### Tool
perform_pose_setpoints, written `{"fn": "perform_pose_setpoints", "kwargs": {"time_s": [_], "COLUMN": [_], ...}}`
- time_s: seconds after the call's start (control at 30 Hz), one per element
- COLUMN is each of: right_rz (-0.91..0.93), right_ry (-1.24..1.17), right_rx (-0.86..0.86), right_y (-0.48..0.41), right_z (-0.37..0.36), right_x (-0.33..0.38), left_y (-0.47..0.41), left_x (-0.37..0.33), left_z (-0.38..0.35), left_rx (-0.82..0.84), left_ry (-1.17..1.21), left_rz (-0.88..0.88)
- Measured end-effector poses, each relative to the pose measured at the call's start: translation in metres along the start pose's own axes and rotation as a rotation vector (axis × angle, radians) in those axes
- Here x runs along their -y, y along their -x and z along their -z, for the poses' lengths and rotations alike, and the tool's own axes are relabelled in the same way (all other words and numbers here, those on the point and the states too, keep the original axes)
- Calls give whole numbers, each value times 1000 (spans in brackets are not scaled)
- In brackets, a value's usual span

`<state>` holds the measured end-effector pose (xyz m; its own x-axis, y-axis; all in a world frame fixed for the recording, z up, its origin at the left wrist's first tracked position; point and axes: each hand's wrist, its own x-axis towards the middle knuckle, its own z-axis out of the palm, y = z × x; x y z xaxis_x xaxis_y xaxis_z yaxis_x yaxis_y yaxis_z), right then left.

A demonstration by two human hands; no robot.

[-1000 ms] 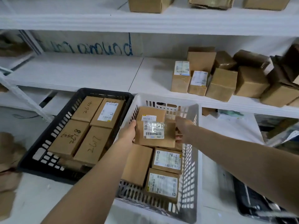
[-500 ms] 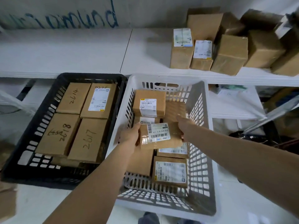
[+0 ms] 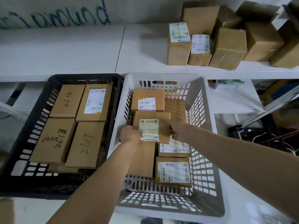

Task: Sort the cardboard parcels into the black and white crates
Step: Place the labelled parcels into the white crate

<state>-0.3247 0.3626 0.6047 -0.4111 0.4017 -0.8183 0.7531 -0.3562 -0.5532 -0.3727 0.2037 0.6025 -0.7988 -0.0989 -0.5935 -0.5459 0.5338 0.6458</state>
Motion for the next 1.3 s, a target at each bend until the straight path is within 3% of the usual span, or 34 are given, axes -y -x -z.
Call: {"fn": "perform_pose_setpoints", "kwargs": {"time_s": [0.1,0.4,0.67,0.87,1.0,1.13,1.3], "right_rz": [6,28,-20,38,200,302,389], "right_ry": [-67,-119,-142,19,147,114,6], "right_rx": [106,84,107,61,24,0,-52], "right_y": [-2,-24,-7,5,20,50,81], "right_z": [-12,-24,-26,-24,-16,-2,29], "right_x": [-1,-4,4,18,38,52,48], "left_y": [-5,1,1,-4,1,14,39], "left_x": [4,11,12,0,-22,-51,-81], "left_z": [2,5,8,19,28,34,24], "left_rx": [83,107,55,48,58,69,206], "left_ry": [32,142,-136,94,210,290,371], "left_rz": [12,-30,-213,-136,-129,-203,-229]}}
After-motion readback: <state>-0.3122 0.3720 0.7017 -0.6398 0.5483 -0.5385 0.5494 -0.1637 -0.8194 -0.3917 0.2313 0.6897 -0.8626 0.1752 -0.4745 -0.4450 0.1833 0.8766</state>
